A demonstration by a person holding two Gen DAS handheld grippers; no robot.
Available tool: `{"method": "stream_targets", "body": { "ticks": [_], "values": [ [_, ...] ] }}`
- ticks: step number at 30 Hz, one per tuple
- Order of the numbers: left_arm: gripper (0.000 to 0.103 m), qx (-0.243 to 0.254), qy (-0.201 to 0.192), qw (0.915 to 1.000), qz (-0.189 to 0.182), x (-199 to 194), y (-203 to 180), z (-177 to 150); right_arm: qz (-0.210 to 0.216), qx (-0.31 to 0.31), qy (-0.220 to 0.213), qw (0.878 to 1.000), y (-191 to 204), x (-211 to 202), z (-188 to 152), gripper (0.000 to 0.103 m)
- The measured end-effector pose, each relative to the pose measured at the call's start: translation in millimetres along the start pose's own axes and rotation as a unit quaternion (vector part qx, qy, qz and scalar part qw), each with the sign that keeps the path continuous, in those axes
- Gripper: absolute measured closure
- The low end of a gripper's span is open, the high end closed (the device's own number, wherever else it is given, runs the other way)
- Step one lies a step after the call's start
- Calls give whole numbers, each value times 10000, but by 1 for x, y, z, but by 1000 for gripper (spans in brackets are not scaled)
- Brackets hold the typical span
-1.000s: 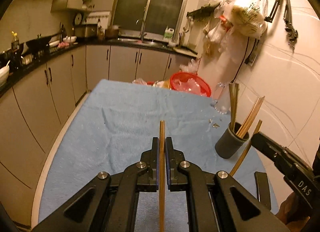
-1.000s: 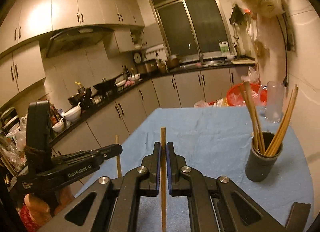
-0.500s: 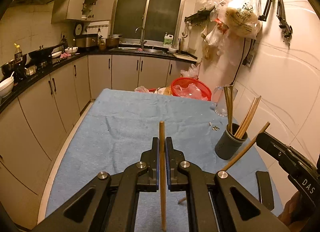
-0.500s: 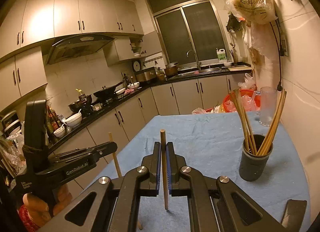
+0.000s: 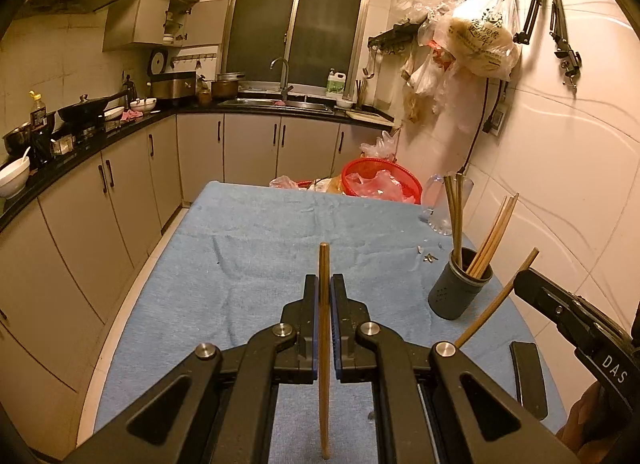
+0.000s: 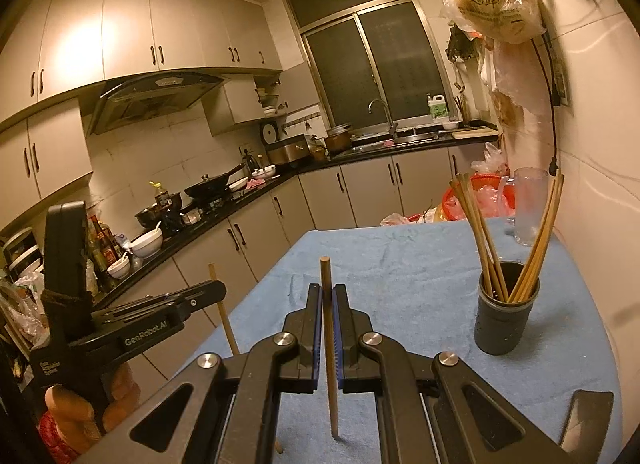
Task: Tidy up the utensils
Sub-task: 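Lift both held chopsticks upright and carry them toward the black holder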
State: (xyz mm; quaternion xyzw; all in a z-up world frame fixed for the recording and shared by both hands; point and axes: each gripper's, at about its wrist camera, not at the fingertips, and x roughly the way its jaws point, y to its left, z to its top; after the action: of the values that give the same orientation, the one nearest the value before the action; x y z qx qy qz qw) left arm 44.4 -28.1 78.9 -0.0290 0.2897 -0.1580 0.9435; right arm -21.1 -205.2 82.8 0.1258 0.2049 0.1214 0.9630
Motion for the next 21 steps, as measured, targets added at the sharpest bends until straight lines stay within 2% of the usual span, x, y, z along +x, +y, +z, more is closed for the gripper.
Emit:
{"method": "stream_targets", "body": {
  "ticks": [21],
  "values": [
    [97,104,-77,9999,19,-10,-5,2,-70,81,-146,9998,-6,-16,1,98]
  ]
}}
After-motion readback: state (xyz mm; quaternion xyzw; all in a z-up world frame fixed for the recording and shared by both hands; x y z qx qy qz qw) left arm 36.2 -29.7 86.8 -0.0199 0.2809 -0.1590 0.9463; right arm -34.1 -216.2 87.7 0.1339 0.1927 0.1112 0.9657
